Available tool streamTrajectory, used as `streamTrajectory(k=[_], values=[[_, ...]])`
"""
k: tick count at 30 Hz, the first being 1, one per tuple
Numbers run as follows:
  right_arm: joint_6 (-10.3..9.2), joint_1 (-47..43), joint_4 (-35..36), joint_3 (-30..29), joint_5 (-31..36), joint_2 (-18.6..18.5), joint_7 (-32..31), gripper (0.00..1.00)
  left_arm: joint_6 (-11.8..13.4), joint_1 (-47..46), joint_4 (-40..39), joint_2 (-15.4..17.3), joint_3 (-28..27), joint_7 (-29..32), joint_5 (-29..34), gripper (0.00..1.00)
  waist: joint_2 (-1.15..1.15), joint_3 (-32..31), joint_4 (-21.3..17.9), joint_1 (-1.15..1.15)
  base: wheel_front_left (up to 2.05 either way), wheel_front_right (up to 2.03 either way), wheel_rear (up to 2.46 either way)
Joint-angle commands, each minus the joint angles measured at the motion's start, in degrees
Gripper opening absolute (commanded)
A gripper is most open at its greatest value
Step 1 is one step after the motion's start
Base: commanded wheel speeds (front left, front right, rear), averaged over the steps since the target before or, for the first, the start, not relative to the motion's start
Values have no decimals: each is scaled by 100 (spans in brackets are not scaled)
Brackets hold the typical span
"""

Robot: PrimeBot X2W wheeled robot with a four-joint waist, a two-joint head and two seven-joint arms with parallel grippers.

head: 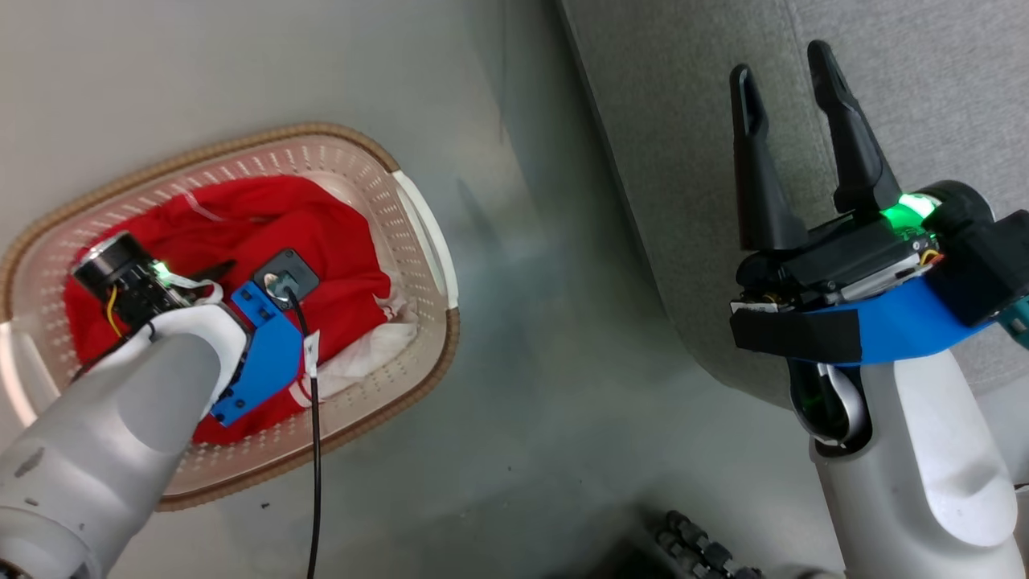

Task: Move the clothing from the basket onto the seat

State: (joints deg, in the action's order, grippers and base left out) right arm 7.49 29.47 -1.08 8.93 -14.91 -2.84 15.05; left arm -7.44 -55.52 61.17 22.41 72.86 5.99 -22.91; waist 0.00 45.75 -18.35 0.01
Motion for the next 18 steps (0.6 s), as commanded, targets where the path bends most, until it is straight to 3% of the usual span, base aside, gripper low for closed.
streamTrajectory(k=[1,10,18], values=[[1,129,92,26,-38,-7,20,100,-3,-139,-119,130,42,269,-64,100,0,406,-160,-1,0,0,0],[1,239,338,60,-165,-7,20,100,-2,-65,-754,480,67,1117,-12,100,0,917,-278,-1,0,0,0],[1,251,434,59,-191,-7,20,100,-3,-2,-854,566,69,1273,56,100,0,1046,-306,-1,0,0,0]])
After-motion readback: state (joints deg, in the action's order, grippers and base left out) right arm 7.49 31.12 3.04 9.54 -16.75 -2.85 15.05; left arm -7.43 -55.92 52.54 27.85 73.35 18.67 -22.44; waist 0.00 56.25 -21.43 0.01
